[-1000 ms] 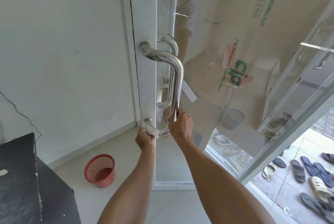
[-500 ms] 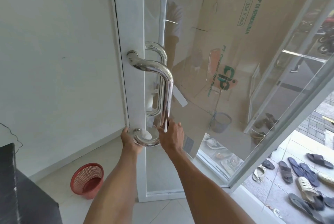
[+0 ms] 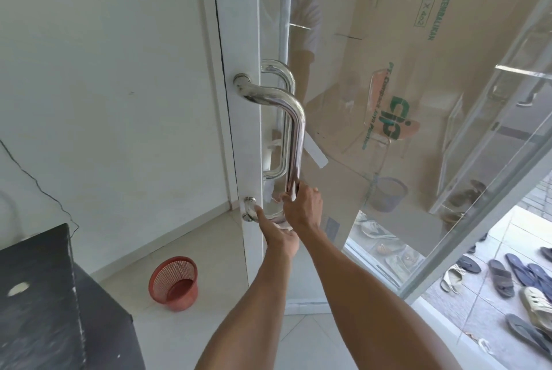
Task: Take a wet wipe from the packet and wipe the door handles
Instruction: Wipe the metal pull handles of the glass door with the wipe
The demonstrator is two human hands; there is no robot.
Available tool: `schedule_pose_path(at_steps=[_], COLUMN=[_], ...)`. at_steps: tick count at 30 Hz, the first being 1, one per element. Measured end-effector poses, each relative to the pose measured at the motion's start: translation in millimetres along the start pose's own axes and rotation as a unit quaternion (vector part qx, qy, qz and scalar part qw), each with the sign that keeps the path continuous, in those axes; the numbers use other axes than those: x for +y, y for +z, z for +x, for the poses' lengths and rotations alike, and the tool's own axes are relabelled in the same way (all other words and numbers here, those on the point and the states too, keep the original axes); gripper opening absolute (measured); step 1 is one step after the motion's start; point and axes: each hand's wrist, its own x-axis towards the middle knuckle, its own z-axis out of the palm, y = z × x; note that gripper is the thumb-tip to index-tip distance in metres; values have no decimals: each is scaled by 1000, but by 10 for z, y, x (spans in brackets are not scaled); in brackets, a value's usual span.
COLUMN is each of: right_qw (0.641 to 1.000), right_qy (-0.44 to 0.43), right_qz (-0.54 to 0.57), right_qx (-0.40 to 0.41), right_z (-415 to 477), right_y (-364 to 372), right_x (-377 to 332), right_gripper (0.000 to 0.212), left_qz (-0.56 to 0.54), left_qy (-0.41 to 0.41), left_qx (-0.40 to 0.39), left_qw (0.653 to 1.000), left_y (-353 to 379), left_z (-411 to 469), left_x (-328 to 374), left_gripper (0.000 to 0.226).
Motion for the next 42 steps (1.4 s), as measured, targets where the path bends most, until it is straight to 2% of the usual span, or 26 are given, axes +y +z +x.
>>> schedule_pose_path(at_steps=[3,5,7,9,11,13,15,17,21,24,26,28,30,31,34,37,38,40,42], right_qw=[1000,1000,1000,1000,1000,1000,1000,1000,1000,1000,1000,999,1000,1000,1000,1000,1000,999,998], right_qy=[-4,-2,0,3,3,2,3,1,0,2,3,5,6,5,5,-9,-21,-32,31], right_qz=[-1,-3,1,3,1,-2,-8,-7,-10,-21,-28,-30,-25,-24,-22,-9,-5,-11,22], right_qx=[-1,-2,2,2,1,4,4,5,12,13,14,14,16,15,10,2,-1,12,58], right_z=[19,17,15,17,26,34,37,39,39,41,29,33,47,50,55,51,27,-88,-317], right_y=[-11,-6,8,18,23,20,30,38,53,50,47,61,75,81,75,41,24,9,6], right_x=[-3,-3,-1,3,9,23,34,35,41,51,52,64,61,64,72,90,94,107,134], right_gripper=[40,40,37,35,36,37,38,36,36,37,36,35,34,33,34,39,44,61,69], left_qz=[-39,39,208,407,550,658,750,803,866,905,922,923,913,901,832,760,738,707,681], left_qy=[35,84,170,224,245,277,310,328,319,317,295,294,307,307,295,248,231,206,182], left_qx=[10,33,84,86,38,15,5,-33,-57,-11,15,6,-35,-56,-90,-117,-131,-157,-179], left_qw=[999,995,960,881,798,700,584,497,381,285,249,248,267,302,461,589,621,658,687], left_y=[-44,-18,30,-24,-218,-438,-554,-531,-411,-415,-441,-459,-433,-411,-323,-232,-219,-198,-197], left_z=[255,189,-68,-194,-161,-81,-11,-19,5,97,162,166,98,60,9,-64,-81,-94,-53], left_x=[-123,-112,-36,-30,-47,-39,-11,0,155,437,581,569,433,332,85,145,210,354,453], left_gripper=[109,111,90,76,83,86,88,91,93,85,85,86,87,90,98,88,86,81,73])
